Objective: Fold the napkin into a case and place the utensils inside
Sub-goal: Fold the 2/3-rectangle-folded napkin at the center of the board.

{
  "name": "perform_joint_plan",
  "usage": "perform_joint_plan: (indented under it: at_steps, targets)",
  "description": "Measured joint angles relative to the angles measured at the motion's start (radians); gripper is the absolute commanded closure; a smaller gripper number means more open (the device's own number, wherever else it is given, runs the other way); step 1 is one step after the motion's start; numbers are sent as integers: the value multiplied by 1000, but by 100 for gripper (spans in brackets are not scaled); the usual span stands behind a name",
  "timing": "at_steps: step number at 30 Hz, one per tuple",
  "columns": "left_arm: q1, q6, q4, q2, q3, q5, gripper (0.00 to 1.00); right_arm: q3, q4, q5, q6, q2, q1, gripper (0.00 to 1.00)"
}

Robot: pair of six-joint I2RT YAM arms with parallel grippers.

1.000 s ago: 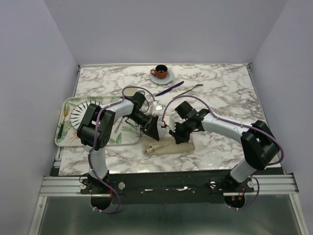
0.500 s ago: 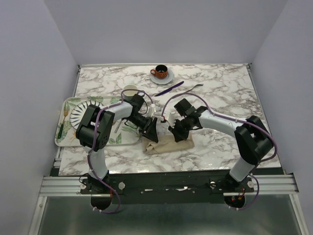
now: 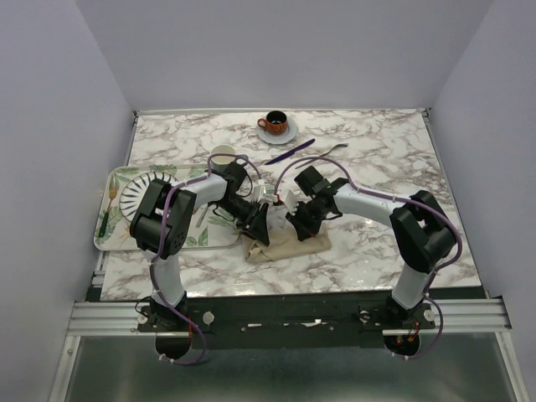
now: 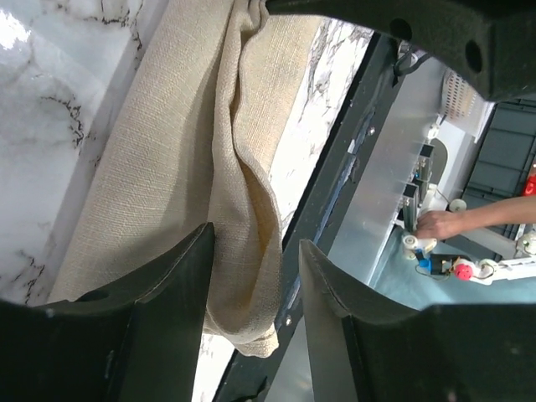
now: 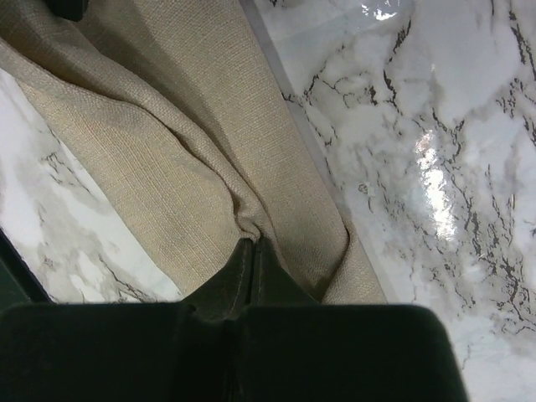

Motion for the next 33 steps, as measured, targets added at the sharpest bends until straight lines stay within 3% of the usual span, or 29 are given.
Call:
perform_joint_plan:
  at_steps: [3,7,10,12,31,33]
  targets:
    - [0,3,-8,0,-7,-10,53,8,0,0,8,6,-5,99]
    - [0,1,-7,0,-37,-42,80,10,0,0,16,8,-12,99]
    - [10,-2,-7,0,-42,-59,95,10,0,0,16,8,-14,99]
    - [21,-5,-5,0,-41,-63,99,10,0,-1,14,8,-15,99]
    - [58,-5,-6,124,-13,-35,100,51,-24,-37,-11,49,-20,99]
    - [57,5,-14,124,-13,-35,100,47,-33,-61,-9,45,-21,95]
